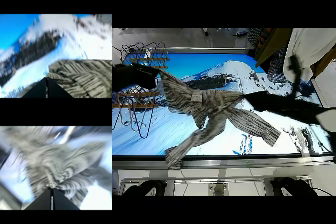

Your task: Fold the clothes and pants, and hang the long-sleeved shirts on hangers.

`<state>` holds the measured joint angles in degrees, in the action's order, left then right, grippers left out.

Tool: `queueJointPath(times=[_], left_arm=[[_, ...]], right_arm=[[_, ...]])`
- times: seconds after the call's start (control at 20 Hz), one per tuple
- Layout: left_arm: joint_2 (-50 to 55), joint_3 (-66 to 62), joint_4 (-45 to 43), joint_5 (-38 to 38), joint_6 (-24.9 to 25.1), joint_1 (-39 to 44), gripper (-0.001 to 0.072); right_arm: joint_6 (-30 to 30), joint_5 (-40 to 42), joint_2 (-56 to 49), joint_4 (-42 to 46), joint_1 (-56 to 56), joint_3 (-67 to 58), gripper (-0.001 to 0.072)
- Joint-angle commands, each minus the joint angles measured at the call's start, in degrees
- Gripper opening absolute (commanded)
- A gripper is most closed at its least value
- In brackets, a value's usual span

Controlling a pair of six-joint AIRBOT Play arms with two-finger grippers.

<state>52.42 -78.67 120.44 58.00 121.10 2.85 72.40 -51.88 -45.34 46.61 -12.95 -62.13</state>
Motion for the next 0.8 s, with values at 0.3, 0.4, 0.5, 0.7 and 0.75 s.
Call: queueJointPath(times=[0.3, 0.4, 0.5, 0.7, 0.75], left_arm=[[-5.3, 16.9, -0.4, 12.8, -9.8, 4.6, 0.0014], [-5.2, 26.8, -0.3, 10.8, -11.7, 7.6, 0.0014], [-5.2, 35.0, 0.7, 7.5, -13.1, 11.9, 0.0014], [-4.1, 43.0, 2.6, 2.6, -13.7, 21.3, 0.0054], [-3.6, 43.1, 2.6, 2.6, -12.8, 22.8, 0.0267]], right_arm=[[3.0, -10.9, 4.0, 22.3, 19.6, 5.8, 0.0009], [3.0, -6.9, 3.9, 22.1, 20.2, 10.8, 0.001], [3.0, -3.5, 3.1, 19.6, 20.2, 14.8, 0.0019], [3.0, -1.5, 0.8, 17.7, 20.2, 17.0, 0.0692], [1.7, -3.0, 0.8, 16.2, 20.2, 17.0, 0.0693]])
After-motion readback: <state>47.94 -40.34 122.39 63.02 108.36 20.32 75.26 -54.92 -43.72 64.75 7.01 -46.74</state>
